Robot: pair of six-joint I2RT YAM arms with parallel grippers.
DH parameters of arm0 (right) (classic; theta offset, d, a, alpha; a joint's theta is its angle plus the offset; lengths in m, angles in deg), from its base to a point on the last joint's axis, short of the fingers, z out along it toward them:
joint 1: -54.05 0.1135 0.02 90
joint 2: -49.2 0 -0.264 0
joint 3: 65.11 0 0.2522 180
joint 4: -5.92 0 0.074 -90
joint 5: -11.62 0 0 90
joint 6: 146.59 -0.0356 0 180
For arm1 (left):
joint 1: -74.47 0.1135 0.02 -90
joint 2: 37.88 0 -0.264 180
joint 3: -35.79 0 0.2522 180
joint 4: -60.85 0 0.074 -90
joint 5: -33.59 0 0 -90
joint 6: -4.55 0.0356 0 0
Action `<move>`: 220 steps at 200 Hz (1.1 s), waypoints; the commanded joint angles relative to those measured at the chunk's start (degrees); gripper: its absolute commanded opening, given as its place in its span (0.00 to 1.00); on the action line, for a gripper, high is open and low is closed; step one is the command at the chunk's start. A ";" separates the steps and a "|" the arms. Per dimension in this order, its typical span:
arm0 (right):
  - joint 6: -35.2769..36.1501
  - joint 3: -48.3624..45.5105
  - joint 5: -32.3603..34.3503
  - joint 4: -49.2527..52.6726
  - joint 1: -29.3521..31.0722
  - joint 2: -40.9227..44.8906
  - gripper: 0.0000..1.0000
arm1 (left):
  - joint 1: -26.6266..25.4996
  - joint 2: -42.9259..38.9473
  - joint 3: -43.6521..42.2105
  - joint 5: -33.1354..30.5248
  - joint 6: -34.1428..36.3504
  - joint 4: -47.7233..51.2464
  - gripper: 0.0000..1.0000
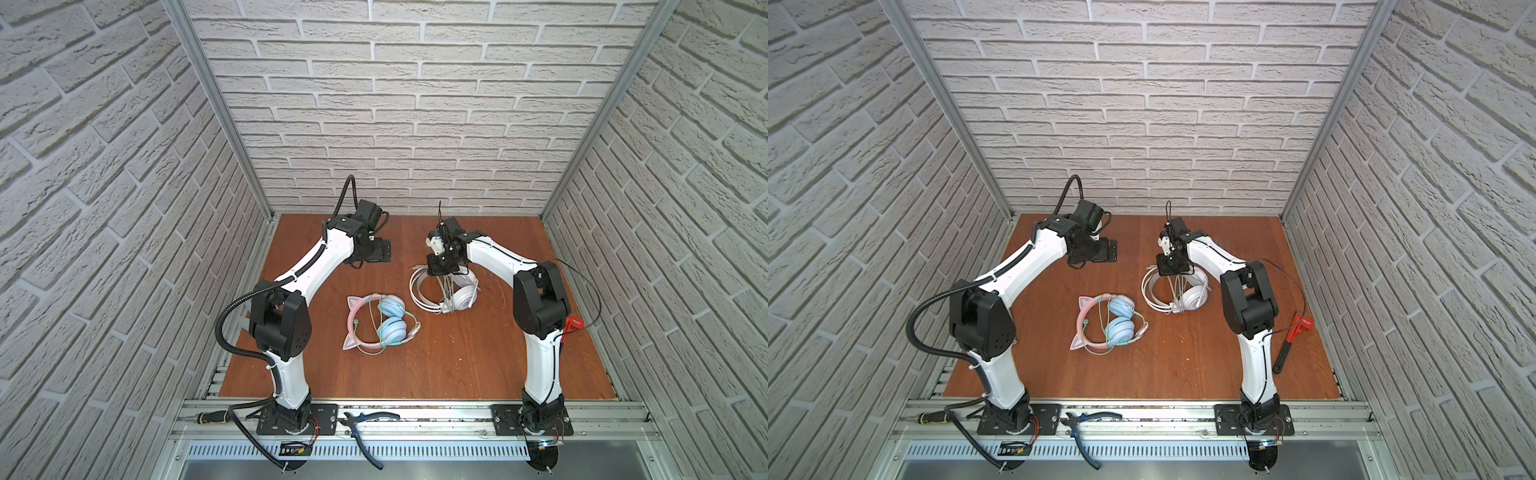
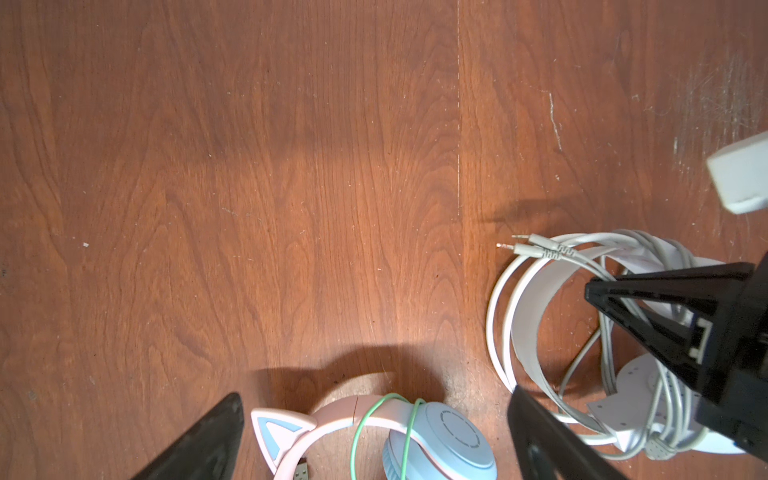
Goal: Wrap the headphones
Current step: 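Release the wrapped white headphone onto the table with the right gripper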
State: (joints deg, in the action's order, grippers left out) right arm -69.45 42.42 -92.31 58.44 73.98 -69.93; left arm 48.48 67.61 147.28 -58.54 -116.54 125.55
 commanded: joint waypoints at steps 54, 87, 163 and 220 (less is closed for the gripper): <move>-5.58 -4.93 9.69 -6.71 0.37 9.63 0.06 | 0.16 -1.82 -1.58 0.73 0.42 -1.32 0.98; -6.82 -3.92 13.09 -4.56 0.55 8.44 0.07 | 0.15 -1.85 -1.67 0.69 0.55 -1.20 0.98; -7.46 -3.14 17.98 -3.43 1.45 6.69 0.11 | 0.14 -1.57 -1.77 0.65 0.68 -1.02 0.98; -6.91 -2.11 18.02 -3.04 2.14 6.19 0.14 | 0.10 -1.58 -1.58 0.68 0.68 -0.75 0.98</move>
State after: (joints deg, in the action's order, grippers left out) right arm -76.31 38.77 -74.74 55.56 75.55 -63.88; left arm 48.48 67.59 145.88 -58.04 -116.52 125.42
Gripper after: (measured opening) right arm 0.124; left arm 0.982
